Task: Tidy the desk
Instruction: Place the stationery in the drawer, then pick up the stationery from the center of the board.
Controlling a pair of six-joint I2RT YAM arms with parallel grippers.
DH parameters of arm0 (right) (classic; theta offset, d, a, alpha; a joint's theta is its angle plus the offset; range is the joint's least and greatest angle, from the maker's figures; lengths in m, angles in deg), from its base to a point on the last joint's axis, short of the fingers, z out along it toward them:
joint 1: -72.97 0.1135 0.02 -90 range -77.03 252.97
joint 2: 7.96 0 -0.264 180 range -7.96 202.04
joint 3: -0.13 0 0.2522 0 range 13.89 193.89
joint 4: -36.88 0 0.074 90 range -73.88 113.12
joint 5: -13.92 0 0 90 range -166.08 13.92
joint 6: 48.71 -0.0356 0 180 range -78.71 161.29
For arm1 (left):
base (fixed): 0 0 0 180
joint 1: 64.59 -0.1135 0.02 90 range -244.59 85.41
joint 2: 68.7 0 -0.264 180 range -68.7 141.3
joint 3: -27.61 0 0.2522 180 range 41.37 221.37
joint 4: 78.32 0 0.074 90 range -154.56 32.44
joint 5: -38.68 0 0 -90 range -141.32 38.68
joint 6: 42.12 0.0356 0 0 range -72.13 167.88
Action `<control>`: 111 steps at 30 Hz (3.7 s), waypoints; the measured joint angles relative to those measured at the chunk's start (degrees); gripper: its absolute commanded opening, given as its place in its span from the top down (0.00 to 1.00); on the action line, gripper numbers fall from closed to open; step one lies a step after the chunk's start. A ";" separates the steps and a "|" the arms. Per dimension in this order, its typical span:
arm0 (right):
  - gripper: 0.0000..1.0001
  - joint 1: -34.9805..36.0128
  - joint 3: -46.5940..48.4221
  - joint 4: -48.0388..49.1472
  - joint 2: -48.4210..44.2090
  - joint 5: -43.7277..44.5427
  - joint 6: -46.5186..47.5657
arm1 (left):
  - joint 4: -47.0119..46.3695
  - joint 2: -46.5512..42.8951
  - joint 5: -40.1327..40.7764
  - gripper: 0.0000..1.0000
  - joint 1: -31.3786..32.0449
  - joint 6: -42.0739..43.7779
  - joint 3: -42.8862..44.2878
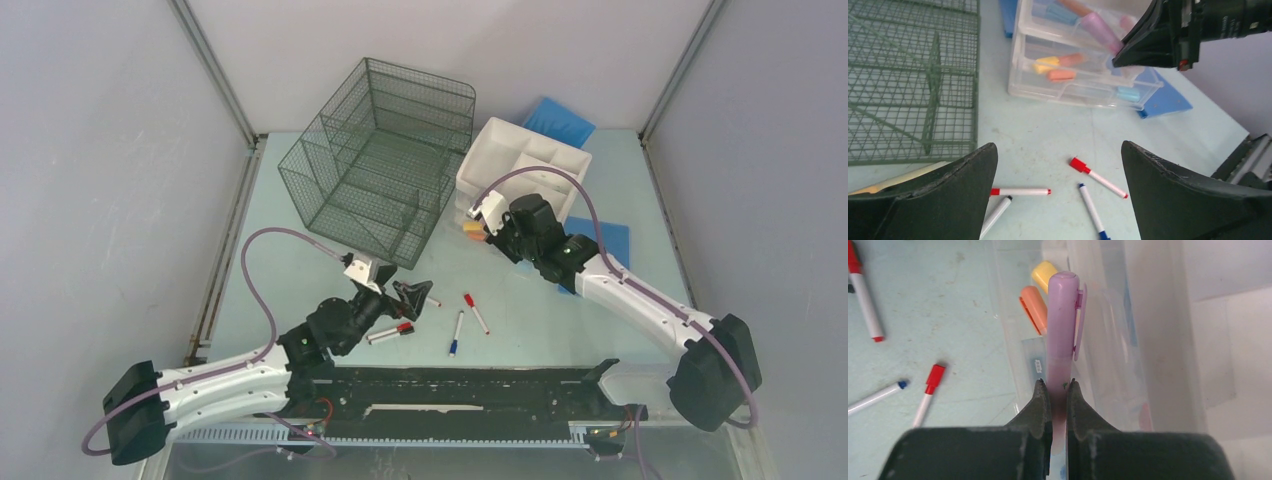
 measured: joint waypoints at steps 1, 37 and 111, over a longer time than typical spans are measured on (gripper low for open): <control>1.00 0.00 0.00 0.00 0.22 0.98 0.28 | 0.74 -0.15 0.24 0.00 -0.11 0.13 -0.22; 0.46 -0.04 0.28 -3.58 -0.85 -1.79 3.37 | 9.57 -8.72 -6.25 0.00 -19.04 -18.56 -10.58; 0.45 0.02 0.28 -5.60 -2.45 -5.90 4.04 | 44.09 47.01 -4.83 0.53 -35.23 -53.09 30.29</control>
